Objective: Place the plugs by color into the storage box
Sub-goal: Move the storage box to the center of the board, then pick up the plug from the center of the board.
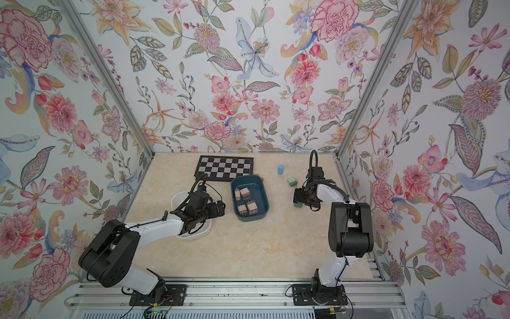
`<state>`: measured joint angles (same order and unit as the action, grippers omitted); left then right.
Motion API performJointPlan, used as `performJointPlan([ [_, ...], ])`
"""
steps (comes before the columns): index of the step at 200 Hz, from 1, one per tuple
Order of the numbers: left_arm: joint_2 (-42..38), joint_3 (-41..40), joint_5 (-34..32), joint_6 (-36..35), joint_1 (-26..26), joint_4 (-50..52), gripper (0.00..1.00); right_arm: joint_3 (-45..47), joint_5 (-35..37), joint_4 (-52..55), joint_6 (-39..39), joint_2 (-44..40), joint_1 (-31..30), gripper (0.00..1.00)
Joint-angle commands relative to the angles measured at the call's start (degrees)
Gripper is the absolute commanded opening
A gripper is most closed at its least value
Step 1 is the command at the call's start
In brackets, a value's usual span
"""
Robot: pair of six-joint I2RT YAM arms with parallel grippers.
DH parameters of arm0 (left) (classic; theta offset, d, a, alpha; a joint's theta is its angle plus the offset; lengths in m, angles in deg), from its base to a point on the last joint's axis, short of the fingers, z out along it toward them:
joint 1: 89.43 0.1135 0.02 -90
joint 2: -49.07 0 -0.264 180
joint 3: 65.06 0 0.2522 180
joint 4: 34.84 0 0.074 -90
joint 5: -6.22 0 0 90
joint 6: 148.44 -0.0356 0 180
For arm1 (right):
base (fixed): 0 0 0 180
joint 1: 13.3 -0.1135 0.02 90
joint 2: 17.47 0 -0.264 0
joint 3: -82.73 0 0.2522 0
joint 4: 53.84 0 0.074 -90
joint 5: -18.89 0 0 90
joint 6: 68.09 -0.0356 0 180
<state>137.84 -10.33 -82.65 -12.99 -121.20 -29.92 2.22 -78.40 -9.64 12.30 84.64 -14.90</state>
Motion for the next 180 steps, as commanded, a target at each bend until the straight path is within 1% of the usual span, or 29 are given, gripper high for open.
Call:
performJointPlan([
  [1,2.4,2.5,-0.6,0.9,-2.8,-3.6,0.99,-2.9,-0.1,0.9,1.4,3.6,-1.1,0.81],
  [22,2.6,2.8,0.2,2.2,-4.7,-4.6,0.99,-5.1,1.1,0.8,1.4,6.4,-1.6,0.8],
  [46,1.4,2.1,1.0,3.8,-5.5,-5.3,1.0,-7.0,3.6,0.9,1.6,9.1,-2.3,0.76],
  [50,1.4,1.7,1.0,4.2,-5.5,-5.6,0.99,-7.1,4.2,0.9,1.8,9.4,-2.5,0.74],
  [53,-0.5,1.4,1.0,4.5,-5.5,-5.9,0.99,-7.2,4.5,0.9,1.8,9.6,-2.6,0.72],
  [70,-3.4,0.4,0.2,4.8,-5.3,-5.2,0.99,-7.5,5.6,0.9,2.1,10.4,-3.3,0.53],
  [79,-5.0,0.7,-0.6,4.2,-5.0,-3.5,1.0,-7.4,6.5,0.8,2.3,10.4,-3.9,0.44],
  [98,-9.2,1.5,-3.1,2.4,-3.7,1.5,1.0,-7.1,7.0,0.9,2.5,9.2,-5.6,0.34],
  [116,-13.5,1.9,-6.0,1.4,-1.2,7.2,1.0,-6.6,6.7,0.9,1.9,6.4,-7.6,0.31],
  [135,-17.4,1.9,-9.3,2.1,3.6,15.3,0.99,-6.4,7.0,1.3,0.4,2.3,-11.5,0.3],
  [169,-25.4,-3.2,-9.2,-0.6,13.0,19.6,0.99,-8.3,7.3,2.6,-3.9,-3.9,-21.5,0.3],
  [180,-27.0,-4.4,-8.5,-1.4,15.3,20.7,0.99,-9.4,7.6,2.6,-5.6,-4.9,-25.8,0.3],
])
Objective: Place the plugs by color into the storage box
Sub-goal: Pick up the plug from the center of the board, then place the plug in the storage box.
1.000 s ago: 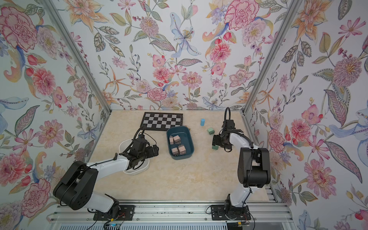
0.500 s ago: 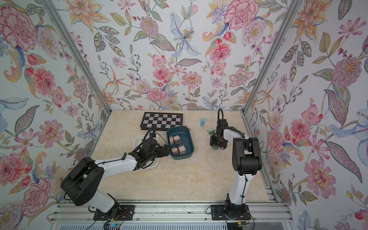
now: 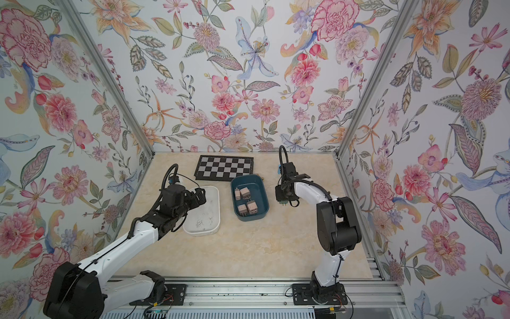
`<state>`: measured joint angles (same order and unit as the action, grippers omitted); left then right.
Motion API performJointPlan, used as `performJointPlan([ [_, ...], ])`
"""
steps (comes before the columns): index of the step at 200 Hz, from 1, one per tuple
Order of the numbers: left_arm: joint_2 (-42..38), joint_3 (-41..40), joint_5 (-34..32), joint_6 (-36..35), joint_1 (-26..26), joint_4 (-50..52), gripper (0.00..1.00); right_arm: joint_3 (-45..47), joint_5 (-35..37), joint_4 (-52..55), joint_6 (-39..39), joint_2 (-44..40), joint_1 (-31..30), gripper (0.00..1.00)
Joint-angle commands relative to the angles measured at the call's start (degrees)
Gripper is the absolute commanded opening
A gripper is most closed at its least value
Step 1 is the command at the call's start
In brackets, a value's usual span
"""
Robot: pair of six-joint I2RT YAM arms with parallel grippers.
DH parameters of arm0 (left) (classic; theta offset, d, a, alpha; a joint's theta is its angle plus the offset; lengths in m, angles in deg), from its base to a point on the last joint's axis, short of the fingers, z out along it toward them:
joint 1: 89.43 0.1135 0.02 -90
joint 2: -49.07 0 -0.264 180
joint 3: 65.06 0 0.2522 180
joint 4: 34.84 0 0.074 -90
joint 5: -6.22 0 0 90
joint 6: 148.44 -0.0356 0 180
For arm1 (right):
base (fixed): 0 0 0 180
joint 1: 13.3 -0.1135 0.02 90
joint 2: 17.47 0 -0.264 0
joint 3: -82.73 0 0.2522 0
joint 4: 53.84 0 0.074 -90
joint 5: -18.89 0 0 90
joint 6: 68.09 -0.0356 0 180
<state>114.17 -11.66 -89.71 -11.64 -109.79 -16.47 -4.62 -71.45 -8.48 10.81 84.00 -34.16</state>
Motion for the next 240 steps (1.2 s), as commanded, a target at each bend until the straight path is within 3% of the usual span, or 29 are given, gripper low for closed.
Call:
performJointPlan([
  [1,-3.4,-3.3,-1.4,-2.9,4.1,7.3,0.99,-2.7,0.6,1.4,-4.2,-4.4,-7.1,0.3],
  [41,-7.2,-8.2,4.2,-1.0,11.3,6.9,1.0,-11.6,2.1,0.6,-7.2,0.4,-23.7,0.3],
  [88,-9.7,-12.1,8.1,0.0,15.4,5.1,1.0,-25.4,1.8,0.7,-7.9,14.0,-32.7,0.3],
  [185,-13.3,-16.4,10.1,-0.9,20.1,5.8,1.0,-45.5,1.6,0.6,-7.1,35.8,-36.9,0.3],
  [240,-13.4,-17.1,11.0,-1.0,20.1,5.3,0.99,-51.5,1.9,0.5,-6.0,42.6,-36.8,0.33],
])
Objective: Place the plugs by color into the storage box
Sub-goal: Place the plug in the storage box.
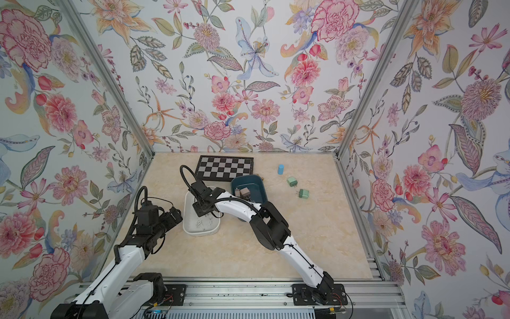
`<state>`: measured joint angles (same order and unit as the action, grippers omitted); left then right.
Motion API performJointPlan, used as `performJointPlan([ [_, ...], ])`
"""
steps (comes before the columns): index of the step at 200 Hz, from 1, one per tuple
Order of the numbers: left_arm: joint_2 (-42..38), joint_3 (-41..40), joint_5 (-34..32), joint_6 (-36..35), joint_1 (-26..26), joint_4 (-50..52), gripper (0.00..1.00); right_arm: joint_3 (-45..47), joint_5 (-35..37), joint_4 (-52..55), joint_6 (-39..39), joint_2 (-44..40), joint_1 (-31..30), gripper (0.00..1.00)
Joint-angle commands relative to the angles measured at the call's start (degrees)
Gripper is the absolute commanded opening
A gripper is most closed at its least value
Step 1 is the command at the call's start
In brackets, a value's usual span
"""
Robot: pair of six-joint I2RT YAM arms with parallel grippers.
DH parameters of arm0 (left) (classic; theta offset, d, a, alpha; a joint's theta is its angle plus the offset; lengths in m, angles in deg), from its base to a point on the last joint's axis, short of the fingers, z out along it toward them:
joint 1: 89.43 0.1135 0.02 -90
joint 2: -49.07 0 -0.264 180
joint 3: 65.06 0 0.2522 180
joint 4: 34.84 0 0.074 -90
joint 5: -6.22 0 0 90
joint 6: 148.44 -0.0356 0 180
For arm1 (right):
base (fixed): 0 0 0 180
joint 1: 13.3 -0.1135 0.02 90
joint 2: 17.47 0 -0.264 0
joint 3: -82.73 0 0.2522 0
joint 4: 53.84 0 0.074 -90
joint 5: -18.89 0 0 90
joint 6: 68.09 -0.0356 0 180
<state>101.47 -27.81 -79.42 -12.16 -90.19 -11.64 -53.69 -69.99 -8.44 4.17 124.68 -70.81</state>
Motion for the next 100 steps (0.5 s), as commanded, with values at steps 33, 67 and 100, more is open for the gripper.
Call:
performJointPlan([
  [33,-0.8,-0.8,0.5,-0.2,0.5,0.9,0.99,-2.7,-2.1,0.5,1.7,1.6,0.9,0.53],
  [67,-0.4,0.3,0.5,-0.7,0.5,1.5,0.99,-0.2,-4.6,0.5,3.7,-5.8,2.0,0.7],
  [100,-0.5,1.5,0.5,-1.6,0.5,2.7,0.99,10.0,0.3,0.5,6.7,-21.1,6.9,0.74],
])
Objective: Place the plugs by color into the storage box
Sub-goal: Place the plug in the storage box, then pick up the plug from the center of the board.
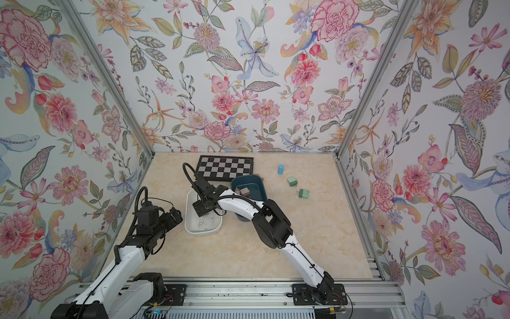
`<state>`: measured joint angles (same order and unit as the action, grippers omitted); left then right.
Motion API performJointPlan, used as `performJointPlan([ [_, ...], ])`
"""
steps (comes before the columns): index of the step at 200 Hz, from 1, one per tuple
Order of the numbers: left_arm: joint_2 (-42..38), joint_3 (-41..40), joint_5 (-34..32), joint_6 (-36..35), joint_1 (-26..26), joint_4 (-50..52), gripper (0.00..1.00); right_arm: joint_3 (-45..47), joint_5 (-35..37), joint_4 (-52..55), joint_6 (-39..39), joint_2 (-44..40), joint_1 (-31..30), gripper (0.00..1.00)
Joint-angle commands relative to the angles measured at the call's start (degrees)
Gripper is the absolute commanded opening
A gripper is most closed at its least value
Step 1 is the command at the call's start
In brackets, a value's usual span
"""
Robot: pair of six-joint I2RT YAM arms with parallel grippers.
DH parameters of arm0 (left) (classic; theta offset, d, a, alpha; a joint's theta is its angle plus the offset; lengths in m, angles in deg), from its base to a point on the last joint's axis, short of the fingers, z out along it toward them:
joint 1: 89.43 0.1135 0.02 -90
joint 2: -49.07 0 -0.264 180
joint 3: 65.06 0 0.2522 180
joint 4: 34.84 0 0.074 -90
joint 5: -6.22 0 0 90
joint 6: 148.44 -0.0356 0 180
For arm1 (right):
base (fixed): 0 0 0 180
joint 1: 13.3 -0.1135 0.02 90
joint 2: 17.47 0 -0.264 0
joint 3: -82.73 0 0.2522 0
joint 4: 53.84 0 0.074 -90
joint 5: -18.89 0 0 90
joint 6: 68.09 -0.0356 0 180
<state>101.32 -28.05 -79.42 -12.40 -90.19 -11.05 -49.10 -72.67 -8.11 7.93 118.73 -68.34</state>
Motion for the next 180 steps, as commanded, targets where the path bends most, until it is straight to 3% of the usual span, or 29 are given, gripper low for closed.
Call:
performJointPlan([
  [1,-0.4,1.7,0.5,-1.3,0.5,2.1,0.99,5.8,3.1,0.2,3.0,-15.6,4.7,0.74],
  [23,-0.5,1.4,0.5,-1.3,0.5,1.9,1.0,16.7,5.4,0.2,3.5,-26.5,12.9,0.75],
  [45,0.7,0.6,1.7,-0.6,0.5,0.1,1.0,27.4,5.1,0.1,3.3,-34.2,25.1,0.75],
  [96,2.9,0.6,3.3,0.4,0.4,-2.3,0.99,44.2,0.9,-3.8,5.4,-39.7,47.4,0.76],
  [132,3.3,0.7,3.5,0.4,0.4,-2.3,0.99,49.2,-2.6,-7.5,6.6,-37.5,54.9,0.76],
  [180,2.9,0.0,3.4,0.9,0.4,-2.0,0.99,50.3,-1.2,-7.9,8.6,-32.7,57.1,0.76],
])
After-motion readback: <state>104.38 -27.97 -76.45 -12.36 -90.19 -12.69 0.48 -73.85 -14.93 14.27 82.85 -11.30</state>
